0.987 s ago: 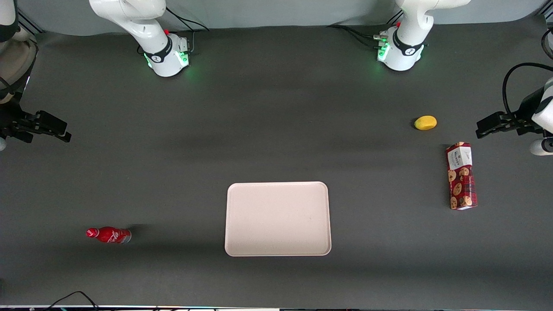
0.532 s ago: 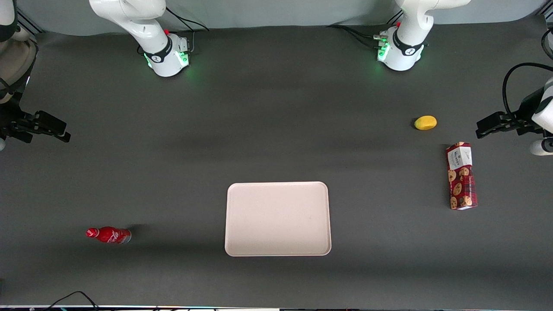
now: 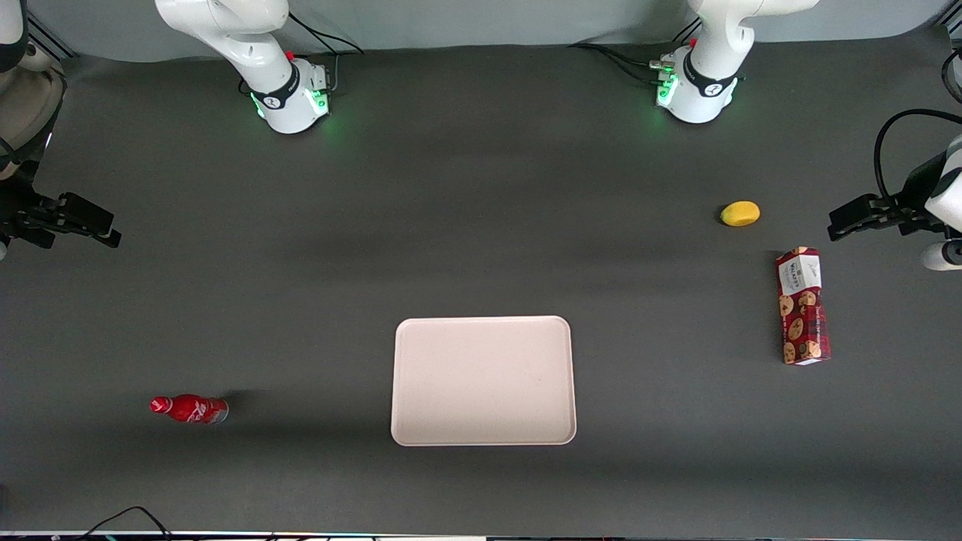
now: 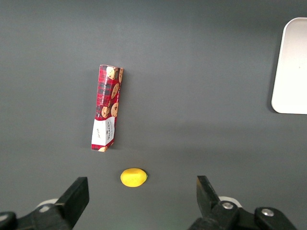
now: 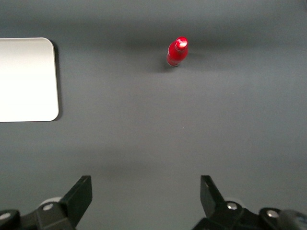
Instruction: Place coke bottle on tray
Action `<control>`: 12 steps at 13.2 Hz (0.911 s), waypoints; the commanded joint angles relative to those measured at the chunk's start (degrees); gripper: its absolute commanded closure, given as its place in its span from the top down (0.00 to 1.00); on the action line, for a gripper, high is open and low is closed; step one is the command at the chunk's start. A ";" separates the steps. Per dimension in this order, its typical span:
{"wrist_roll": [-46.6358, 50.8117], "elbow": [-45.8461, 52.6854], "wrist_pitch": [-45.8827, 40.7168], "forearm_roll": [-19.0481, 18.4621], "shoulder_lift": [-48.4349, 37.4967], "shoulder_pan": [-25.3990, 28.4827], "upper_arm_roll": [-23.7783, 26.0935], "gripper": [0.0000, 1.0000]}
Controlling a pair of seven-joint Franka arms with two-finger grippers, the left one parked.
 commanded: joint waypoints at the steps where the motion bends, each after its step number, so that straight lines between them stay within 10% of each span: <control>1: -0.30 2.06 -0.39 0.33 1.39 0.02 -0.56 1.00; 12: -2.42 12.78 11.11 0.41 21.24 0.37 -4.17 1.00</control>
